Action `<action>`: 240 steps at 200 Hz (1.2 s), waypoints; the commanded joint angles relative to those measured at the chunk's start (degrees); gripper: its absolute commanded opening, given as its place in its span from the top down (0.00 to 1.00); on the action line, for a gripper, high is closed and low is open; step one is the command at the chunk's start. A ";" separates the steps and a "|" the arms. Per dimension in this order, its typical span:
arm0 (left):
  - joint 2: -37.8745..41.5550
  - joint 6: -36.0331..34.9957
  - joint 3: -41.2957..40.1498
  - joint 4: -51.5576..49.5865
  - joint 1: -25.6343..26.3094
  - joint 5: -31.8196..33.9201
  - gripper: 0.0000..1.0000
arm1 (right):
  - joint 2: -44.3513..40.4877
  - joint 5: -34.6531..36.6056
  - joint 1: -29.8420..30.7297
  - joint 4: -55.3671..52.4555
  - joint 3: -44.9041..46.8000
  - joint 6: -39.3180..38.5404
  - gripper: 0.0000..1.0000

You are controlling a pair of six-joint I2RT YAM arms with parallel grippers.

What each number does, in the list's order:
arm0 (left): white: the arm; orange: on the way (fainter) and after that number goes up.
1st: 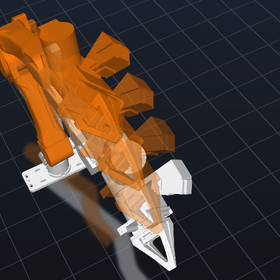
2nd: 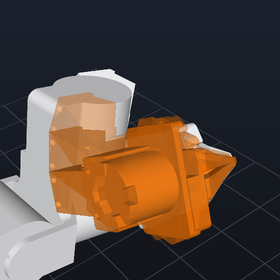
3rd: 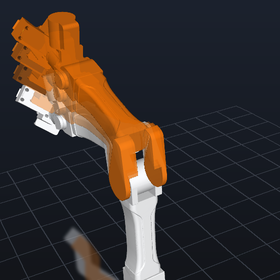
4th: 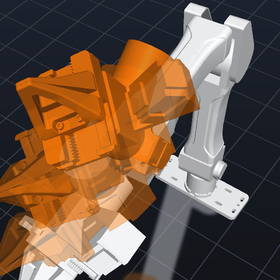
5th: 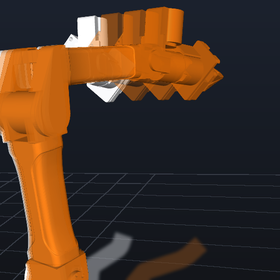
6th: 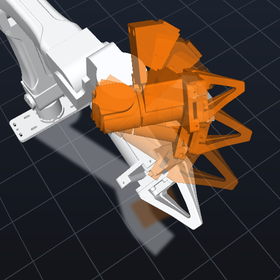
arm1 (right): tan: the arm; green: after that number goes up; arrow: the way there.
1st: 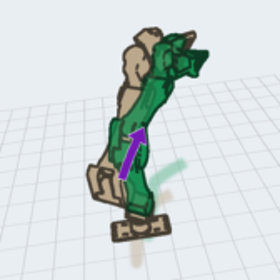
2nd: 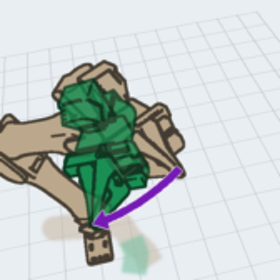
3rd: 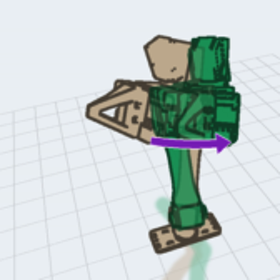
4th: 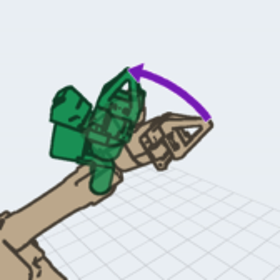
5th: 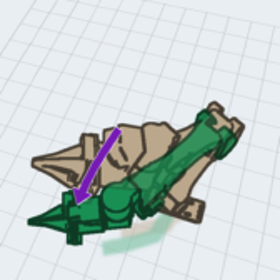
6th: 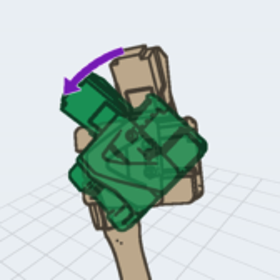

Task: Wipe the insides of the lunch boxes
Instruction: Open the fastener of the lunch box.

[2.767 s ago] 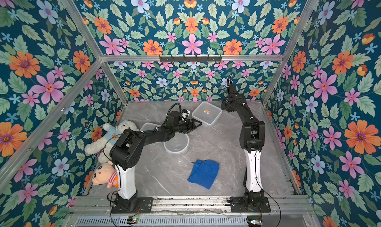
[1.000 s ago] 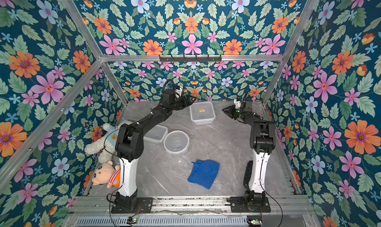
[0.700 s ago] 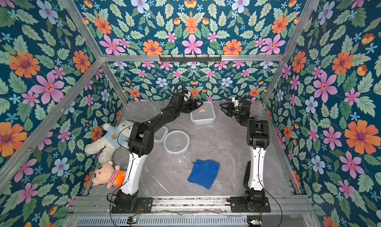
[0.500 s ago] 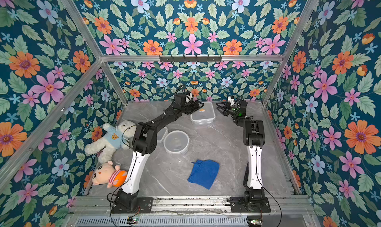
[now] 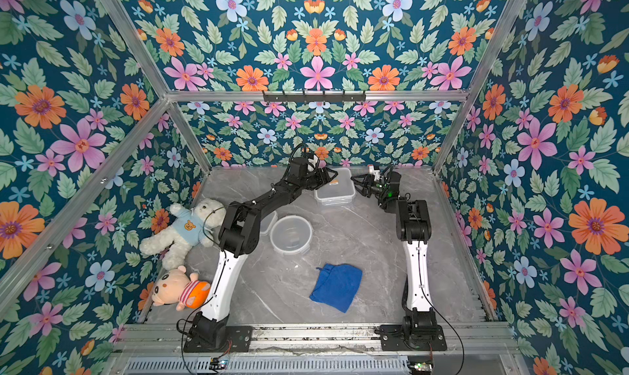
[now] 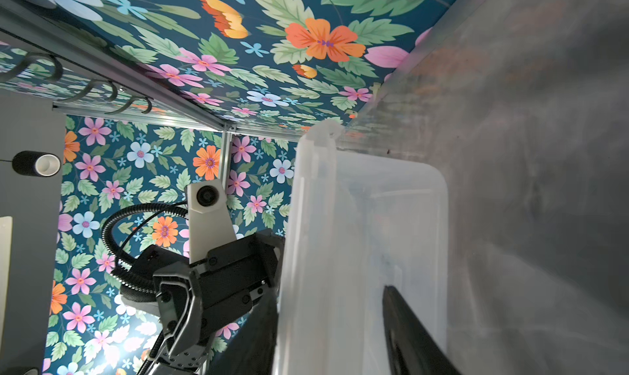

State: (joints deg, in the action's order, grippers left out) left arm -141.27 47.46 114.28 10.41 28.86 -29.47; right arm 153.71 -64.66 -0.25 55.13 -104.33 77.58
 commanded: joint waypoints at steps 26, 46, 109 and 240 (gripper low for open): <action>-2.68 1.08 -0.97 -7.69 0.19 0.39 0.28 | -0.40 -1.16 0.53 14.56 2.62 9.50 0.63; -2.88 1.42 -2.06 -7.05 0.23 0.00 0.28 | -2.22 -0.57 0.51 13.95 4.88 7.98 0.74; -2.60 1.52 -5.20 -5.52 0.34 -0.66 0.29 | -13.91 1.87 0.51 -12.66 14.71 -14.80 0.83; 3.54 -0.53 -2.70 -3.90 -0.70 -2.45 0.28 | -33.54 40.15 6.15 -74.43 9.42 -58.88 0.89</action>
State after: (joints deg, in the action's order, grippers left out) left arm -140.59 47.97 112.14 15.81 28.91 -31.44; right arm 122.39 -34.09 2.22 -9.78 -90.65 27.51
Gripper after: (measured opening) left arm 0.716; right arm 0.116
